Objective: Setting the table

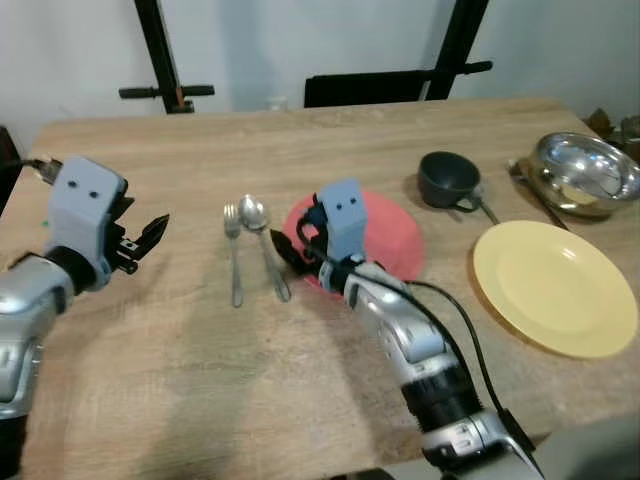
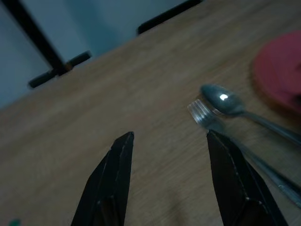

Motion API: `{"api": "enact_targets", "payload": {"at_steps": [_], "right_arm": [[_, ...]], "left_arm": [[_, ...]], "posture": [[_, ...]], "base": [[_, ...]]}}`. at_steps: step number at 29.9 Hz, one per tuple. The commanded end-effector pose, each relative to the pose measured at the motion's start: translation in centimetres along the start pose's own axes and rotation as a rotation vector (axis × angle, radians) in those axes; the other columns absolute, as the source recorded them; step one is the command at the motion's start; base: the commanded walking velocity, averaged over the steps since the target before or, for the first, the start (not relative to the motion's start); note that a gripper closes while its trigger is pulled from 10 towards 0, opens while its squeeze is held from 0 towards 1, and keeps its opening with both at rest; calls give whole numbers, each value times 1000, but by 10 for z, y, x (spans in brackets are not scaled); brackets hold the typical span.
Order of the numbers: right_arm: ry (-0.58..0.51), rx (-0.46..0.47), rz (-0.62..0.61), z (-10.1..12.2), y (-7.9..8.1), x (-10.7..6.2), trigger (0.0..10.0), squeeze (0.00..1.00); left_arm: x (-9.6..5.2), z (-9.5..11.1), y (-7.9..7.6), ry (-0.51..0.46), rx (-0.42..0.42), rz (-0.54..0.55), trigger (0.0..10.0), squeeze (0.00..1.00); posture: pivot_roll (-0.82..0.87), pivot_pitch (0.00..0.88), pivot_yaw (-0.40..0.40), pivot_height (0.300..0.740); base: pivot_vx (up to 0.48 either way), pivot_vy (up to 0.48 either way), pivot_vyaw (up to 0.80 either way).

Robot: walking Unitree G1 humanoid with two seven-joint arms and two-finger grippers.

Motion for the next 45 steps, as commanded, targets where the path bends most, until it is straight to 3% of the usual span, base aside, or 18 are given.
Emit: {"api": "enact_targets", "payload": {"at_steps": [1, 7, 9, 14, 26, 27, 28, 29, 30, 31, 45], "right_arm": [[45, -26, 32, -10, 8, 5, 10000, 0], [76, -68, 108, -16, 25, 14, 10000, 0], [118, -130, 133, -24, 33, 18, 10000, 0], [146, -138, 51, -29, 23, 20, 10000, 0], [239, -132, 4, -53, 13, 19, 10000, 0], [255, -121, 21, -58, 14, 18, 8353, 0], [255, -121, 21, -58, 14, 18, 8353, 0], [259, -119, 24, -59, 15, 18, 3216, 0], [259, -119, 24, -59, 15, 18, 3216, 0], [273, -106, 38, -63, 16, 17, 0, 0], [328, -96, 102, -79, 18, 12, 0, 0]], "left_arm": [[-4, 11, 0, -24, 3, -32, 10000, 0], [-6, 24, 2, -50, 0, -38, 10000, 0], [-8, 23, -2, -43, -1, -54, 10000, 0], [-10, 23, -7, -39, -19, -68, 10000, 0], [-7, 21, -10, -24, -40, -73, 10000, 0], [-7, 20, -9, -21, -40, -68, 10000, 0], [-7, 20, -9, -21, -40, -68, 10000, 0], [-7, 20, -9, -20, -41, -66, 10000, 0], [-7, 20, -9, -20, -41, -66, 10000, 0], [-7, 19, -9, -16, -46, -63, 10000, 0], [-6, 15, -9, -11, -57, -50, 10000, 0]], "posture": [[67, 70, 4, 740], [78, 86, 1, 740], [79, 97, -2, 740], [76, 105, 4, 740], [66, 114, 9, 740], [66, 114, 9, 740], [66, 114, 9, 740], [66, 114, 9, 740], [66, 114, 9, 740], [66, 116, 7, 740], [56, 113, 9, 740]], "base": [[0, 0, 0], [0, 0, 0], [0, 0, 0], [0, 0, 0], [0, 0, 0], [0, 0, 0], [0, 0, 0], [0, 0, 0], [0, 0, 0], [0, 0, 0], [0, 0, 0]]}}
Point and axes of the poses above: a point about 5 cm out from each wrist's last joint towards the gripper, its own x axis pointing out of the wrist towards the gripper, its own z axis along the axis of the wrist's last joint, y = z × x, the point moved 2 cm from there along x, pointing out of the wrist towards the gripper, and after that the axes turned 3 degrees about -x, right-handed, at the moved point
